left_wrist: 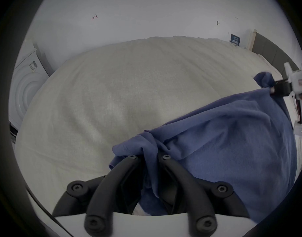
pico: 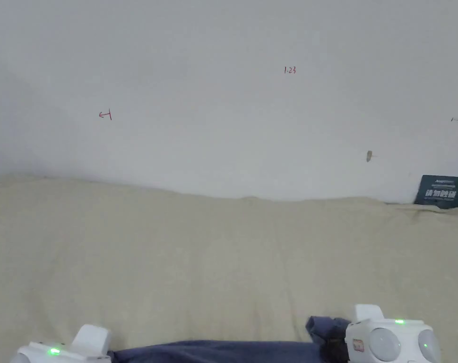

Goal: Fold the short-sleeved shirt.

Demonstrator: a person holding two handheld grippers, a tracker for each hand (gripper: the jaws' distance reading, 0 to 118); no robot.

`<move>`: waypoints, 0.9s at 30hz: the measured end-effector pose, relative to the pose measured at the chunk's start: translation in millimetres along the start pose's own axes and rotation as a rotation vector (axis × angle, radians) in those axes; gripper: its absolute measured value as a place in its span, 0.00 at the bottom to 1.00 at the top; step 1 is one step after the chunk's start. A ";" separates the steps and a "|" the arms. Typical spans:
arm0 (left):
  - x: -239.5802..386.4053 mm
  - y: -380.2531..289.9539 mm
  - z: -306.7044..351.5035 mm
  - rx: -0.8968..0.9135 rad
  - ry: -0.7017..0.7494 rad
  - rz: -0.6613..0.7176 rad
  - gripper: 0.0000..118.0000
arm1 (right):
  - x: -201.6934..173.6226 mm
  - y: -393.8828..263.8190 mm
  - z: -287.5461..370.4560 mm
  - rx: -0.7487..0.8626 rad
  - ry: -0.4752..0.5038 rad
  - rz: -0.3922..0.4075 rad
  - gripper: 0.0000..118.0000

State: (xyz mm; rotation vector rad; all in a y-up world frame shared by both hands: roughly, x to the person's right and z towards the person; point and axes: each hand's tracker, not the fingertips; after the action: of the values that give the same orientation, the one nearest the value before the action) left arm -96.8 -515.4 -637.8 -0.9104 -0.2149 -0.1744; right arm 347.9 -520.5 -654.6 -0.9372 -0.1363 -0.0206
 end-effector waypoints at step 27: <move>-23.8 -2.4 513.9 0.814 -0.181 0.031 0.12 | 28.3 -17.5 596.6 0.840 0.179 0.098 0.03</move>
State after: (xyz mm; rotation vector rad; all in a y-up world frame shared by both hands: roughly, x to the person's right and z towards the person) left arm -177.0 -106.2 -336.5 -0.1169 -0.4016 0.0324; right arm 310.3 -49.7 -288.5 -0.0995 0.0704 0.0418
